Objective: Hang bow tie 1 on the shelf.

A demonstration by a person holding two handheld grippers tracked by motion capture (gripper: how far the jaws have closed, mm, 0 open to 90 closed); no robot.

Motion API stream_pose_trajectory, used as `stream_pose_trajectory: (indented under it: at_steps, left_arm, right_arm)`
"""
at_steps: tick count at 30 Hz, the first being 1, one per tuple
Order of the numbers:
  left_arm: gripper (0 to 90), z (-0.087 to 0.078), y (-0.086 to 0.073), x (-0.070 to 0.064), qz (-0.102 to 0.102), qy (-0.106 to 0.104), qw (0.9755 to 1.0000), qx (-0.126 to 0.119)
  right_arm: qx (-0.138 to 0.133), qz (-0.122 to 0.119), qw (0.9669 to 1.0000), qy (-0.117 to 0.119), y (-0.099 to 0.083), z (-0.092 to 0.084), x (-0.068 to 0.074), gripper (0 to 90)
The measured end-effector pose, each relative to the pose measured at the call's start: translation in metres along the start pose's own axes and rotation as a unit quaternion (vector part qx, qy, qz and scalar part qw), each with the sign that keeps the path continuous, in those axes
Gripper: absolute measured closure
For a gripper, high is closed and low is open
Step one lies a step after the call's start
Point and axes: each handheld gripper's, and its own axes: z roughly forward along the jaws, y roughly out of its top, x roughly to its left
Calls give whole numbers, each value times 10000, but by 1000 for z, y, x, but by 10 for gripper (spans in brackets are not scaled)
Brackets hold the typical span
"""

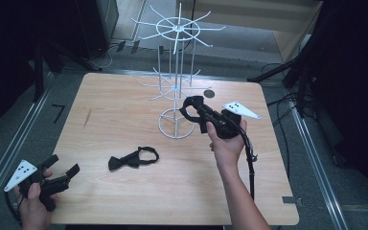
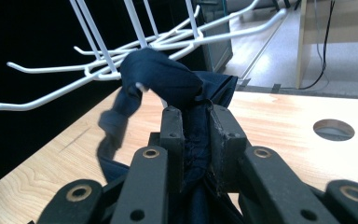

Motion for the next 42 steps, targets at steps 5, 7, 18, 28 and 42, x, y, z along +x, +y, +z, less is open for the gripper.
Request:
stream_pose_trajectory:
  at_steps: [5,7,18,28,42]
  left_arm:
    - [37,0,0,0,5,6,10000,1]
    - [37,0,0,0,4,6,10000,2]
    - [37,0,0,0,10,6,10000,6]
    - [37,0,0,0,14,16,10000,7]
    - [37,0,0,0,5,8,10000,-3]
  right_arm:
    - [100,-52,9999,-49,-3,6,-1,776]
    - [124,-92,9999,-53,-6,8,-2,776]
    - [37,-162,9998,-140,-15,7,-3,622]
    - [-374,-502,9980,-125,-6,-12,7,785]
    - [-349,-637,9969,-302,-15,-8,13,804]
